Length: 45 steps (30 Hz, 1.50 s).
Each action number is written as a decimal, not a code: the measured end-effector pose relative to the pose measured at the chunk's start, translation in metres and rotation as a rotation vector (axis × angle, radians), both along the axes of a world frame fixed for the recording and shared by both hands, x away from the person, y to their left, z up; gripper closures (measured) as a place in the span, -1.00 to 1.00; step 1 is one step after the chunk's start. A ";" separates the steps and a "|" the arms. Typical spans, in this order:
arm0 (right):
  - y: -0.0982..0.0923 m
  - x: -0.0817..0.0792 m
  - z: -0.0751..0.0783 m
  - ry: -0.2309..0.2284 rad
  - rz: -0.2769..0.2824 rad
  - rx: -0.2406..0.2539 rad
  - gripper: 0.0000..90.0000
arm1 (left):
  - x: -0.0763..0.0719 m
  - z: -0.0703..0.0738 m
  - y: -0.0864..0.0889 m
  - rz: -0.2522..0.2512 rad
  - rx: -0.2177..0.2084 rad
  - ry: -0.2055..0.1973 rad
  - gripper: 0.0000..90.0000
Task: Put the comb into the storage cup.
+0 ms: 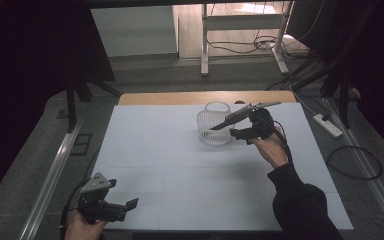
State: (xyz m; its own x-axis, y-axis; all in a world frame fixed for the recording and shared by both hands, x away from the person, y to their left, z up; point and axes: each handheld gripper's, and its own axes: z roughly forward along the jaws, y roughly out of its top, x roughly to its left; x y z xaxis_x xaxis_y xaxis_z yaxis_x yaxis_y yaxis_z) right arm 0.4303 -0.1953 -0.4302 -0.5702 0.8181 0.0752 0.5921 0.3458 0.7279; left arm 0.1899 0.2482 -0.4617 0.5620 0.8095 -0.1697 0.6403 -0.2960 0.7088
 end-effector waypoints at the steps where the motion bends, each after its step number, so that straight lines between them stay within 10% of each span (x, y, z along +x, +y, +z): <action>1: 0.000 -0.002 0.001 -0.002 0.003 0.000 -0.97 | 0.000 0.000 0.000 -0.001 -0.001 0.001 -1.00; 45: 0.005 -0.069 0.000 -0.032 0.165 -0.024 -1.00 | -0.001 0.000 0.002 0.002 0.012 -0.008 -1.00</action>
State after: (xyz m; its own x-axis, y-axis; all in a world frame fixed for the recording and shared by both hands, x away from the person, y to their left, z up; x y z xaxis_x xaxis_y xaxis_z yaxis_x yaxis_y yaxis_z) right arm 0.3610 -0.1906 -0.4300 -0.6989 0.7143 0.0370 0.5027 0.4538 0.7358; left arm 0.1889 0.2498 -0.4615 0.5613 0.8128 -0.1557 0.6356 -0.3028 0.7102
